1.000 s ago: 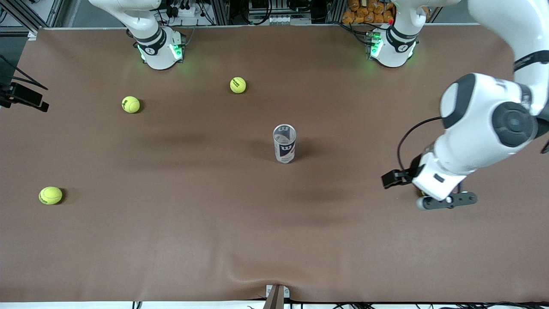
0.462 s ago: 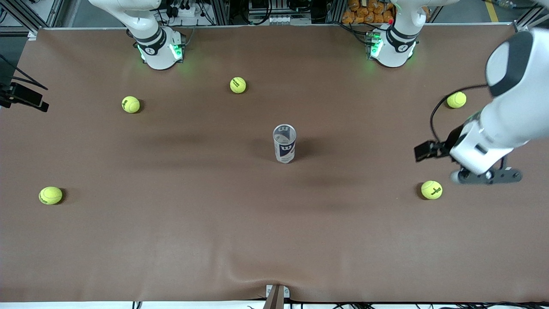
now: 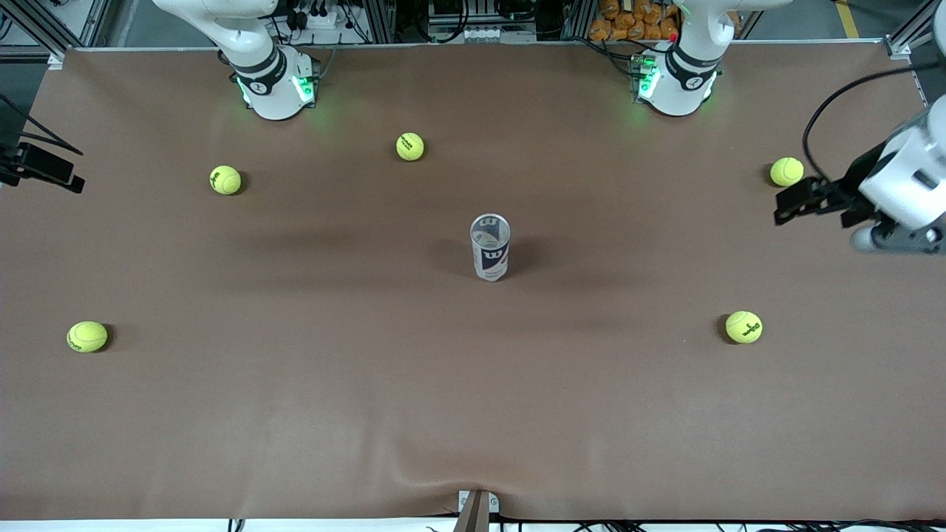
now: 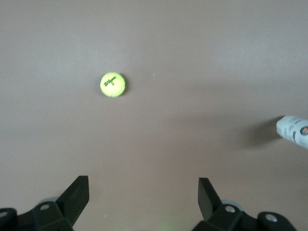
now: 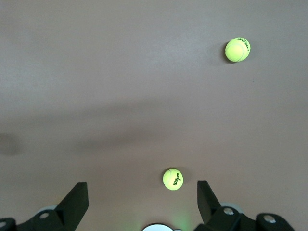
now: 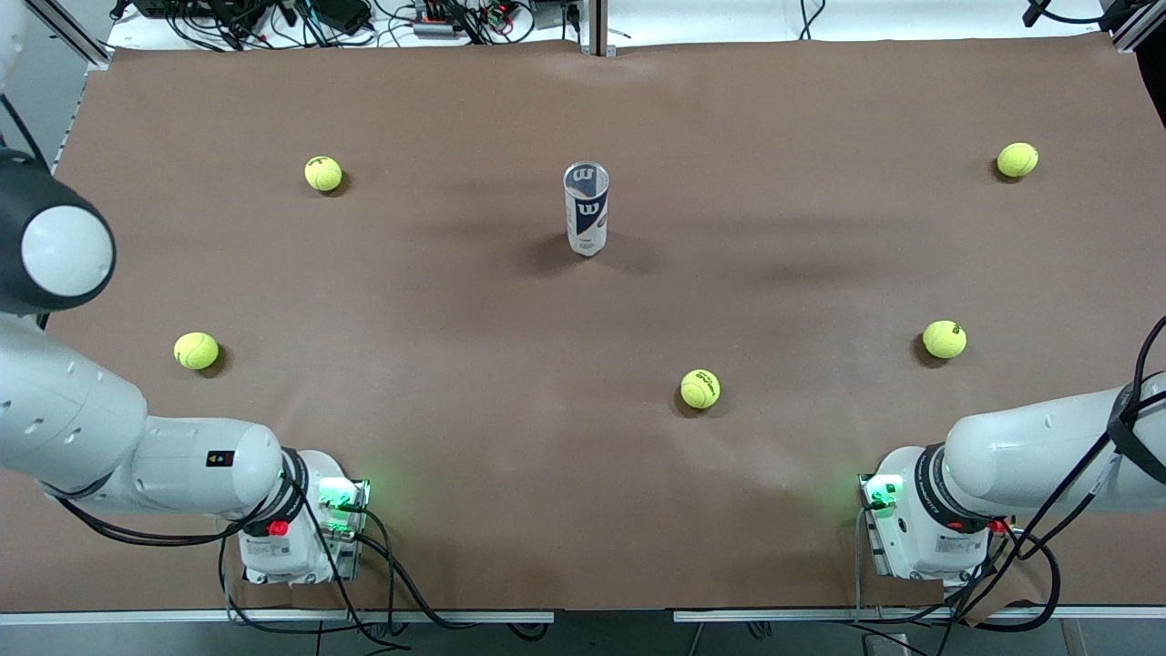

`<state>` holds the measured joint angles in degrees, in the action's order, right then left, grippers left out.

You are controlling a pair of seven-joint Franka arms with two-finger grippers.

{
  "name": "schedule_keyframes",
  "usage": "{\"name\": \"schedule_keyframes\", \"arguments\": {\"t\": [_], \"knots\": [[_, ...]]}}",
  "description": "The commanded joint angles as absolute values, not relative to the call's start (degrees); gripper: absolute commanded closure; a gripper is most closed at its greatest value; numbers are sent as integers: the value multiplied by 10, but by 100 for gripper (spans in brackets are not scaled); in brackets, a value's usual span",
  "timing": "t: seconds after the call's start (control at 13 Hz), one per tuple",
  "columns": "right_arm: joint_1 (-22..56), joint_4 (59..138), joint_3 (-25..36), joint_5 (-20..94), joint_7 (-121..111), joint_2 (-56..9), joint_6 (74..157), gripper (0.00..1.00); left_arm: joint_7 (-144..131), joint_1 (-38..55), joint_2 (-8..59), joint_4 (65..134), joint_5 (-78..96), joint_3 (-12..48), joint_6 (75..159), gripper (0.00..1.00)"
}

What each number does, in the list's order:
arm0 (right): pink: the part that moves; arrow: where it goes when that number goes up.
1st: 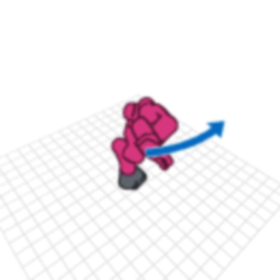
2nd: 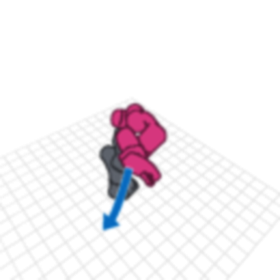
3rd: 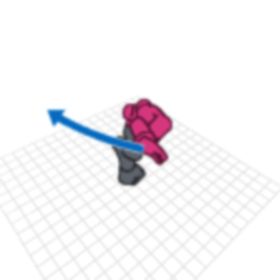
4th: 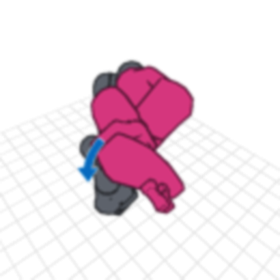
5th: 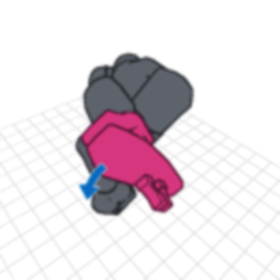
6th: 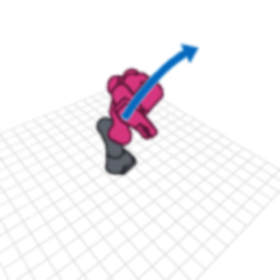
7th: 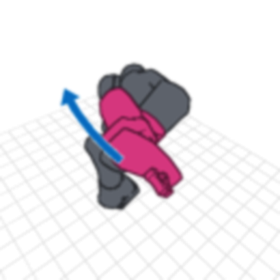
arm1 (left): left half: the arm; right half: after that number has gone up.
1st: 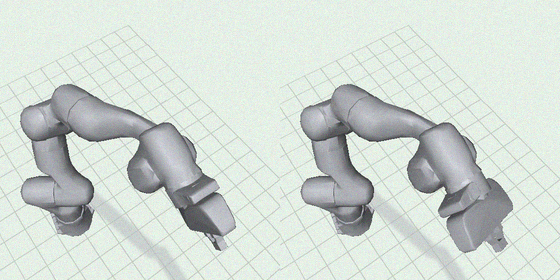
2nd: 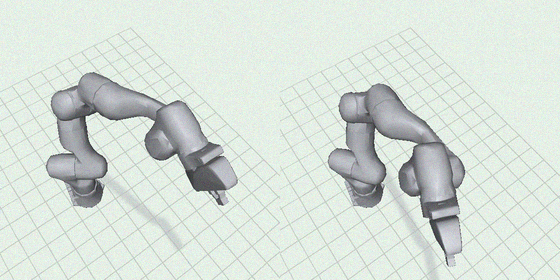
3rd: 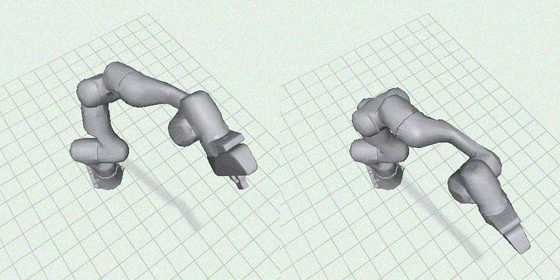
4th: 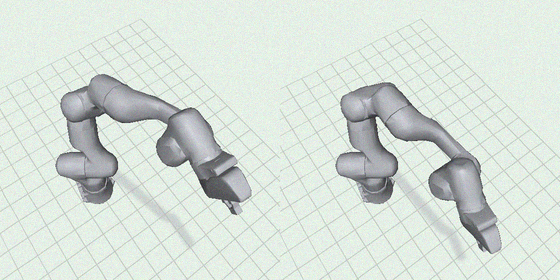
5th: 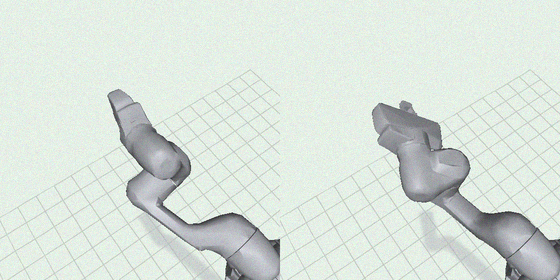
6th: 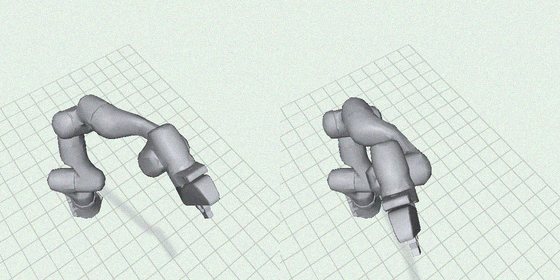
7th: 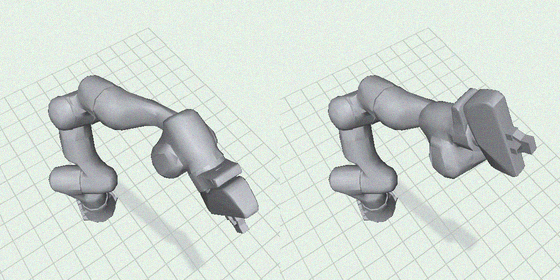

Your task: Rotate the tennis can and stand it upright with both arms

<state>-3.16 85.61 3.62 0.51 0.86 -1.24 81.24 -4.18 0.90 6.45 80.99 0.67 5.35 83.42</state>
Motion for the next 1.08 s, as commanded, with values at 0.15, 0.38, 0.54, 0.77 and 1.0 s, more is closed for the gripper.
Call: {"name": "schedule_keyframes", "arguments": {"t": [0.15,0.38,0.54,0.77,1.0], "knots": [[-26,849,39,3,18,-14,813,0,-34,16,-60,940,12,38,828,0],[-27,849,39,3,18,-13,813,0,-33,19,-63,957,4,37,852,0],[-28,848,39,2,17,-13,813,0,-33,24,-37,931,-3,36,859,0],[-27,848,39,2,17,-12,809,0,-32,38,-24,905,-15,18,858,0],[-27,847,39,2,17,-12,808,0,-22,40,-21,903,-16,18,860,0]]}}
